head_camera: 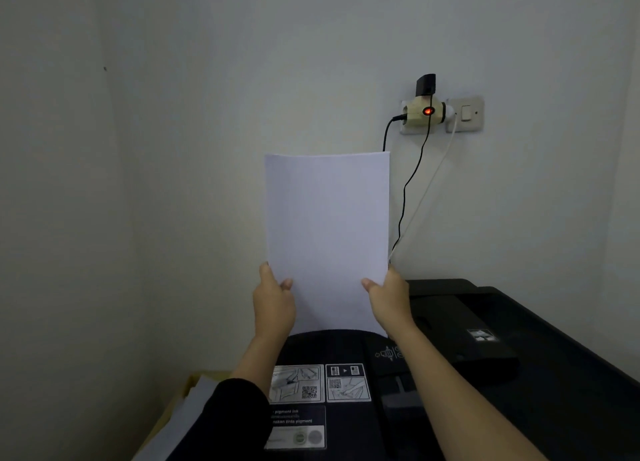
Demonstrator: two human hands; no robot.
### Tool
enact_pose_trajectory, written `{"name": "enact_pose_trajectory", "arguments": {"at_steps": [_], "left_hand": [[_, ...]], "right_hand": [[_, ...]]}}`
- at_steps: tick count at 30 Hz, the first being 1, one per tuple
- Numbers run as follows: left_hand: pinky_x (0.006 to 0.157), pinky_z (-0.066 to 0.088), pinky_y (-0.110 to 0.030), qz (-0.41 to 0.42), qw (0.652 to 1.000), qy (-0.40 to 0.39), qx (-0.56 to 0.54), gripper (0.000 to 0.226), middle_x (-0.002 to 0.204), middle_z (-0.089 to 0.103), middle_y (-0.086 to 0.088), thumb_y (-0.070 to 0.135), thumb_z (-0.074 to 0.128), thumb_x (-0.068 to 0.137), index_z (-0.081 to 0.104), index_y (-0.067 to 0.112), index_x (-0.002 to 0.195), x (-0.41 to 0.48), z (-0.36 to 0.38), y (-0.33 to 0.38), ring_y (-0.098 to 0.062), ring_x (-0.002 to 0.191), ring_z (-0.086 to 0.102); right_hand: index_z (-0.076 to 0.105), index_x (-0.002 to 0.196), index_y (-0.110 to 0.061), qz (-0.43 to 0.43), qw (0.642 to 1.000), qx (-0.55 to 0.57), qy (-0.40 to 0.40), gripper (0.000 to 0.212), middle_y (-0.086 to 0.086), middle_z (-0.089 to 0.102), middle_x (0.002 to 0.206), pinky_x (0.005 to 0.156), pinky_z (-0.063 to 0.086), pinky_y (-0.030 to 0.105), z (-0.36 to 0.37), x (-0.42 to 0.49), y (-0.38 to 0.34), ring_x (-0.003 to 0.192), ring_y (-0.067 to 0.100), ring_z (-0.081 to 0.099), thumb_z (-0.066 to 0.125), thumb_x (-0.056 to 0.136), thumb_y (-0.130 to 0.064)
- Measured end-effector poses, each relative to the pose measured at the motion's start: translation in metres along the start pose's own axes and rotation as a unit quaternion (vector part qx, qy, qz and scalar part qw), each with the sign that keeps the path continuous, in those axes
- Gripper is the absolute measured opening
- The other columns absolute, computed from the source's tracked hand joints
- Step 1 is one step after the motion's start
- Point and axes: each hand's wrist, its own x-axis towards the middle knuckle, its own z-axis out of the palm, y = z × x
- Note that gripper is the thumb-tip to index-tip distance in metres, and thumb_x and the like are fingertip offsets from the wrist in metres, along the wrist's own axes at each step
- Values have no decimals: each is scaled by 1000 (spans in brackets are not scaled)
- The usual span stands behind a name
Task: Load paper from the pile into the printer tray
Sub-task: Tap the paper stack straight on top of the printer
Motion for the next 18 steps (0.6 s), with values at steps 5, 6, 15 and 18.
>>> {"name": "enact_pose_trajectory", "arguments": {"at_steps": [5, 6, 15, 18], "left_hand": [[71, 45, -36, 5, 997, 32, 76, 44, 113, 62, -20, 3, 42, 94, 35, 5, 138, -1, -8, 26, -29, 85, 54], [74, 47, -37, -10, 995, 23, 92, 44, 115, 61, -20, 2, 41, 93, 38, 5, 137, -1, -9, 30, -31, 88, 56], [88, 47, -33, -93, 920, -209, 319, 28, 122, 59, -20, 5, 36, 96, 57, -6, 112, -25, -4, 12, -32, 110, 58], [77, 41, -29, -119, 918, -208, 317, 32, 121, 59, -16, 10, 40, 94, 56, -2, 119, -36, -1, 6, -28, 103, 57]], "right_hand": [[60, 109, -1, 30, 999, -15, 24, 26, 6, 60, 95, 50, 40, 17, -12, 1, -23, 69, 13, 53, 51, 85, 5], [59, 105, -1, 52, 998, -22, 25, 24, 7, 61, 94, 51, 42, 19, -16, 1, -27, 66, 13, 53, 49, 84, 6], [52, 117, 12, 232, 951, -177, -102, 29, 19, 63, 105, 69, 42, 29, -36, -26, -11, 63, 18, 49, 49, 89, 4], [55, 115, 9, 236, 932, -247, -122, 28, 18, 62, 106, 69, 40, 31, -35, -36, -7, 81, 24, 51, 55, 88, 3]]}}
